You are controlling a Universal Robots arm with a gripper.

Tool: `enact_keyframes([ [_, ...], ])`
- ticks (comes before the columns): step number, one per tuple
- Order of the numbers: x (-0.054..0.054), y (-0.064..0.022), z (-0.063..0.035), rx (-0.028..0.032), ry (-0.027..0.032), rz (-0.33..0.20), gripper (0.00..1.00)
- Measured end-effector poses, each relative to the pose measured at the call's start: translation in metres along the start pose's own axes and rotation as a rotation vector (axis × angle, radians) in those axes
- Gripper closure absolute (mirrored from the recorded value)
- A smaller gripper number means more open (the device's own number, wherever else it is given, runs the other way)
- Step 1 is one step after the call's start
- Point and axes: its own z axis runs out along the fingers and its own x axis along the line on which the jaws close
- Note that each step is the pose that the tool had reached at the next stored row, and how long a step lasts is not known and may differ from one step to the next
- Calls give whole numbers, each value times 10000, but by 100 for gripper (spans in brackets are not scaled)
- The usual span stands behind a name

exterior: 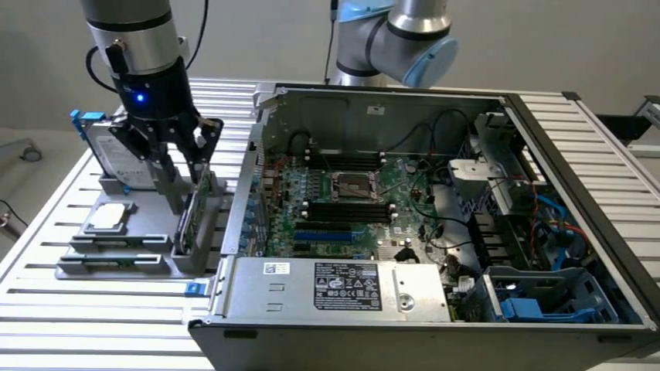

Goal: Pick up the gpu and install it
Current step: 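Pick up the gpu and move the gpu toward the slot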

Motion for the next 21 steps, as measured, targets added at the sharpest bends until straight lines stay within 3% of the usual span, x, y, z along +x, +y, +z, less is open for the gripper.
enact_keyframes([
  [21, -33, -109, 383, 0, 0, -3, 58],
])
